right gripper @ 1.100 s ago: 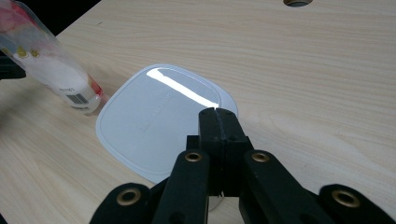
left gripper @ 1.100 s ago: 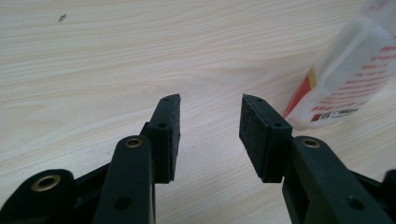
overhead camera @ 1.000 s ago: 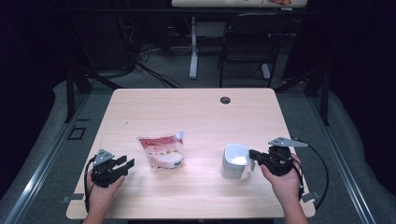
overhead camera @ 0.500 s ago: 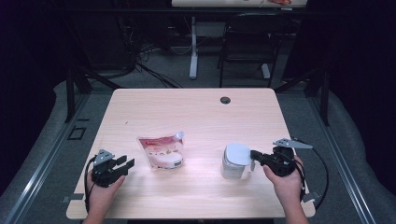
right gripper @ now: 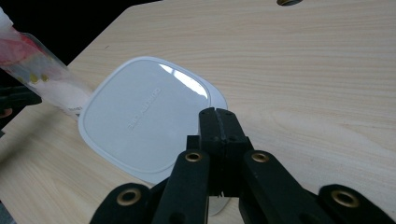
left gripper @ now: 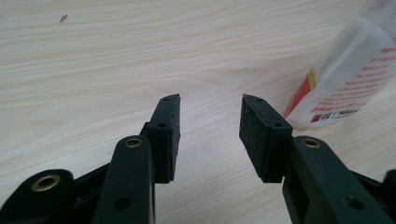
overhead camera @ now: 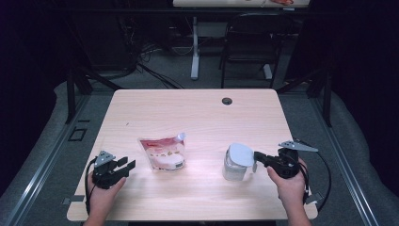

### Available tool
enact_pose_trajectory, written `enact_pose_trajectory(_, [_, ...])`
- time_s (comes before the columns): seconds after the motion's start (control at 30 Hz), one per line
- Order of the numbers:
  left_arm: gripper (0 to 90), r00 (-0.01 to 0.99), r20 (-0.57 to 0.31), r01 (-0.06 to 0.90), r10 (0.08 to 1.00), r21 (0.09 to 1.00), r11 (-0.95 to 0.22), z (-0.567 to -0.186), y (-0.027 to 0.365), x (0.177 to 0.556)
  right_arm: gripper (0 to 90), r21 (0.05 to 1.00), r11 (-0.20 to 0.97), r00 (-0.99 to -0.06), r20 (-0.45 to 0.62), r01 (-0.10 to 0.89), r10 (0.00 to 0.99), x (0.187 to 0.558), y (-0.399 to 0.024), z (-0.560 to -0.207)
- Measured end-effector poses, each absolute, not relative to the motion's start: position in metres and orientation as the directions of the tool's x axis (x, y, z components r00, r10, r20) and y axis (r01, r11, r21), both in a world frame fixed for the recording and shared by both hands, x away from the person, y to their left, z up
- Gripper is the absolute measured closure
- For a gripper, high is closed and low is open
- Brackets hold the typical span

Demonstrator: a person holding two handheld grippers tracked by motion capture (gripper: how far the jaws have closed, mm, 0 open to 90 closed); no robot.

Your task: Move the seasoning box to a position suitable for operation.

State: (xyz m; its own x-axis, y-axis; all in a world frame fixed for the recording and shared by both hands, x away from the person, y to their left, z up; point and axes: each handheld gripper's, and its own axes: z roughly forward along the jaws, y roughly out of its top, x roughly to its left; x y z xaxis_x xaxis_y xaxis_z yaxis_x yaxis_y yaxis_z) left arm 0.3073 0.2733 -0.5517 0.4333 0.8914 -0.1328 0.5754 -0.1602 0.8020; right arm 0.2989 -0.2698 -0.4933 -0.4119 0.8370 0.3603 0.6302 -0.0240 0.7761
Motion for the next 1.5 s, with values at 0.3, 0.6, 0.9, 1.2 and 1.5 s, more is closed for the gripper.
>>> enact_pose_trajectory(0.3, [58.3, 0.431, -0.134, 0.575, 0.892, 0.803, -0.157, -0.552, 0.273, 0.307, 90.0, 0.758, -0.024, -0.392, 0.364, 0.652, 0.845, 0.300, -0.273, -0.501])
enact_pose_trajectory(0.6, [58.2, 0.429, -0.134, 0.574, 0.893, 0.804, -0.155, -0.551, 0.274, 0.307, 90.0, 0.733, -0.066, -0.379, 0.424, 0.677, 0.823, 0.303, -0.277, -0.508])
enact_pose_trajectory(0.9, [58.3, 0.432, -0.132, 0.575, 0.892, 0.803, -0.159, -0.551, 0.274, 0.307, 90.0, 0.736, -0.038, -0.374, 0.387, 0.676, 0.843, 0.302, -0.277, -0.510])
enact_pose_trajectory(1.2, [59.6, 0.448, -0.121, 0.572, 0.886, 0.801, -0.179, -0.550, 0.274, 0.307, 86.7, 0.758, -0.014, -0.361, 0.327, 0.652, 0.874, 0.301, -0.283, -0.514])
enact_pose_trajectory(1.5, [61.7, 0.456, -0.141, 0.569, 0.879, 0.805, -0.167, -0.548, 0.274, 0.306, 75.4, 0.775, 0.091, -0.390, 0.209, 0.625, 0.897, 0.290, -0.283, -0.521])
